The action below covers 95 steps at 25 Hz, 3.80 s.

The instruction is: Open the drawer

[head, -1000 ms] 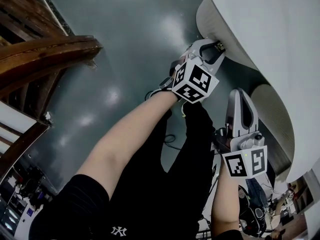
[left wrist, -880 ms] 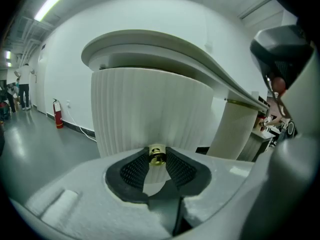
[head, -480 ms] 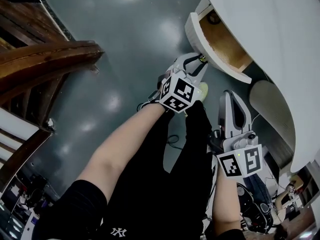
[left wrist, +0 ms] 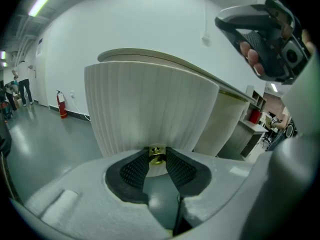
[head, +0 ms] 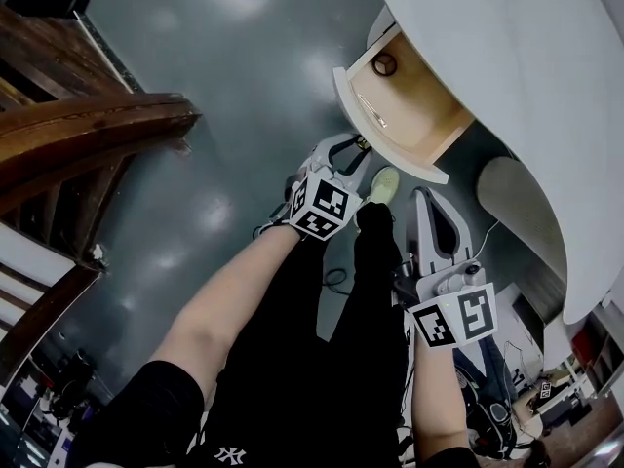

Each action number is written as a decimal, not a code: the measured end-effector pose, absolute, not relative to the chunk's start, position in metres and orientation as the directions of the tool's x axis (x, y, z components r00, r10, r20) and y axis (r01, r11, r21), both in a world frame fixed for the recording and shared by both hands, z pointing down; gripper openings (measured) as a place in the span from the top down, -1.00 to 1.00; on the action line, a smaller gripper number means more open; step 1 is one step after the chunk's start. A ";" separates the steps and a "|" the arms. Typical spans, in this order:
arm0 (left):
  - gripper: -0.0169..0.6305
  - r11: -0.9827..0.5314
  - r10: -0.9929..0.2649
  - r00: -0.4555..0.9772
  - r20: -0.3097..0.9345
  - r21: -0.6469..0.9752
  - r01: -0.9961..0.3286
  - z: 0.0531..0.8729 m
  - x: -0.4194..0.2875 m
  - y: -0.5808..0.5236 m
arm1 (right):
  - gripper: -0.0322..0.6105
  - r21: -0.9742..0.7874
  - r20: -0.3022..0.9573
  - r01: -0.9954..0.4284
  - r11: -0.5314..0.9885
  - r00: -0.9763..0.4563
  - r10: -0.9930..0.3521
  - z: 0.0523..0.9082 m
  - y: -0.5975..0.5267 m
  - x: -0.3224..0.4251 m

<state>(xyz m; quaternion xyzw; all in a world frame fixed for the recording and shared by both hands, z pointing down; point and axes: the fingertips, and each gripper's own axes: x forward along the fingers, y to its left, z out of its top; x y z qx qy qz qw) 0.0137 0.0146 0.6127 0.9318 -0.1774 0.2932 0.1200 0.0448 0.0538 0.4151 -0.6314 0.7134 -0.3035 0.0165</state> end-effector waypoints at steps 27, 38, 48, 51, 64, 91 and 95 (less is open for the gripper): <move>0.62 -0.885 -0.250 0.758 0.603 0.176 -0.432 0.580 -0.028 0.038 | 0.85 -0.445 0.375 -0.895 0.019 -0.205 -0.904 0.384 0.060 0.031; 0.81 -0.899 -0.233 0.822 0.519 0.207 -0.385 0.449 -0.015 0.054 | 0.85 -0.420 0.355 -0.908 0.001 -0.165 -0.920 0.340 0.062 0.050; 0.86 -0.892 -0.307 0.867 0.392 0.201 -0.406 0.325 0.001 0.026 | 0.85 -0.371 0.300 -0.928 0.029 -0.150 -0.942 0.285 0.057 0.064; 0.87 -0.896 -0.308 0.882 0.356 0.204 -0.395 0.292 0.006 0.023 | 0.85 -0.347 0.285 -0.937 0.035 -0.141 -0.948 0.266 0.052 0.067; 0.88 -0.915 -0.311 0.919 0.241 0.188 -0.358 0.178 0.019 0.022 | 0.86 -0.235 0.162 -0.970 0.055 -0.095 -0.982 0.162 0.041 0.082; 0.90 -0.923 -0.357 0.932 0.052 0.133 -0.361 0.072 0.031 0.017 | 0.86 -0.150 0.051 -0.985 0.080 -0.089 -0.995 0.078 0.036 0.078; 0.90 -0.925 -0.353 0.934 0.052 0.131 -0.356 0.072 0.031 0.014 | 0.86 -0.151 0.049 -0.986 0.073 -0.081 -0.995 0.077 0.034 0.078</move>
